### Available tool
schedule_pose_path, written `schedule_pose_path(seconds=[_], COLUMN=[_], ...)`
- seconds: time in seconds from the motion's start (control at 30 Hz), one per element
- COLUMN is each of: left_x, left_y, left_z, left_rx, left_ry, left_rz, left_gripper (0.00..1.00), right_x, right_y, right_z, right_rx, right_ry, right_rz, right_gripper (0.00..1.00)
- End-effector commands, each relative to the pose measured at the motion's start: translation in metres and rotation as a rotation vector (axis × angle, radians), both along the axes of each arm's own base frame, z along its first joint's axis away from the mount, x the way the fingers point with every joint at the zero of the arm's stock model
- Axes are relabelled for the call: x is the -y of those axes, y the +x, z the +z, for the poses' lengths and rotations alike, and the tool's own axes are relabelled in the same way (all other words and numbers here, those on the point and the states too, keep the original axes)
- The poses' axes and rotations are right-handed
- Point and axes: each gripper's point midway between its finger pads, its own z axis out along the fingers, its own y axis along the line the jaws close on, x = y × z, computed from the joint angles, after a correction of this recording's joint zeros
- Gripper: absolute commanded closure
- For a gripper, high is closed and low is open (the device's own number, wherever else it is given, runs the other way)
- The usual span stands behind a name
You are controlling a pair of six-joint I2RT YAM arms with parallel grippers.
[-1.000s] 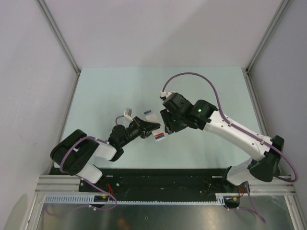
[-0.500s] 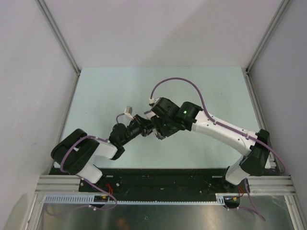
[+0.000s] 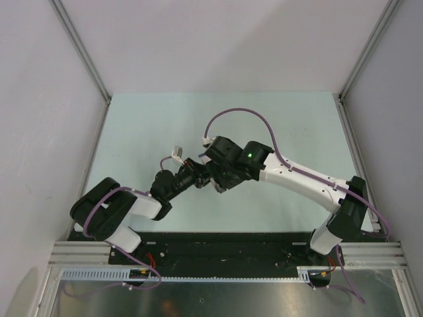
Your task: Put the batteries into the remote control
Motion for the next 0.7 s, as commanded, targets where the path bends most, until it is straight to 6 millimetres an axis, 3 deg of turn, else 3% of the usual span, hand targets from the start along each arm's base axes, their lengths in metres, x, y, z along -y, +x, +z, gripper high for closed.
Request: schedule_pose_path(seconds=[0.0, 0.67], left_x=[0.003, 0.004], left_y=[-0.006, -0.009], left_z=[0.029, 0.032], left_rx=[0.078, 0.077], left_ry=[-0.067, -0.078], left_rz=[-0.021, -0.021], left_gripper=[1.00, 1.00], right_x=[-0.008, -0.006], right_y=[0.007, 0.003], right_z=[0.014, 0.002], right_rx=[0.038, 0.015], right_ry=[0.039, 0.016], right_rz=[-0.023, -0.024], right_gripper=[0.95, 0.94])
